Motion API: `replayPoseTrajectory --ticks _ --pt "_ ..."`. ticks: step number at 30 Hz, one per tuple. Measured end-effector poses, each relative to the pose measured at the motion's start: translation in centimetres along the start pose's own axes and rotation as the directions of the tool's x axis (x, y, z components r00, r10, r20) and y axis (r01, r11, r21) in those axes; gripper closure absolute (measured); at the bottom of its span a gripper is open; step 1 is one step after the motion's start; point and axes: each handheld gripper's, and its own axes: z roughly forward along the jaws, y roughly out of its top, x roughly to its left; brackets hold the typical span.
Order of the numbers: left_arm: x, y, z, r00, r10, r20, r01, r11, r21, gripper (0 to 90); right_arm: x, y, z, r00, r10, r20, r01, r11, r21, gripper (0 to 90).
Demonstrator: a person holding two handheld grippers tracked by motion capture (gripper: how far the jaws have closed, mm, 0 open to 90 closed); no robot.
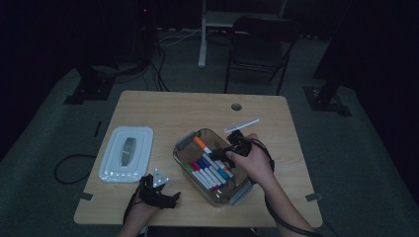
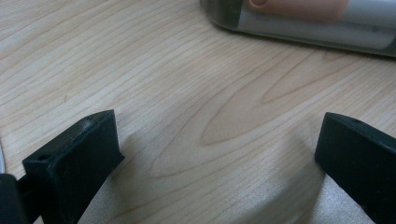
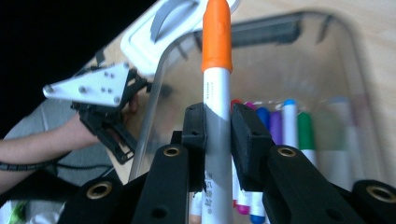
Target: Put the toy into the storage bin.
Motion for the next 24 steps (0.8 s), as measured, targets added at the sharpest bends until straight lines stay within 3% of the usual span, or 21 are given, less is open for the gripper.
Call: replayPoseTrajectory --ticks 4,12,16,20,24 --pt "0.0 0.0 0.0 1.0 -0.003 0.0 0.003 1.0 -0.003 0.6 0.3 0.0 2.1 0.9999 -0.015 0.008 0.015 0.999 0.051 76.4" --pt "0.0 0.0 0.0 1.0 -0.001 0.0 0.001 1.0 -0.001 0.6 0.5 0.1 6.0 1.0 -0.006 -0.006 0.007 0.986 0.166 76.3" --pt "0.0 0.0 0.0 1.0 -0.002 0.0 0.002 1.0 -0.001 0.6 0.2 0.0 7.7 0.9999 0.007 -0.013 -0.004 0.975 0.221 76.3" --pt "0.0 0.0 0.0 1.0 -0.001 0.0 0.001 1.0 -0.001 0.6 -0.1 -0.2 9.3 0.9999 0.015 0.004 -0.015 0.957 0.291 76.3" --pt "0.0 0.0 0.0 1.0 -0.002 -0.001 0.002 1.0 -0.002 0.6 -0.3 -0.6 10.4 0.9997 0.024 0.011 -0.026 0.944 0.328 76.1"
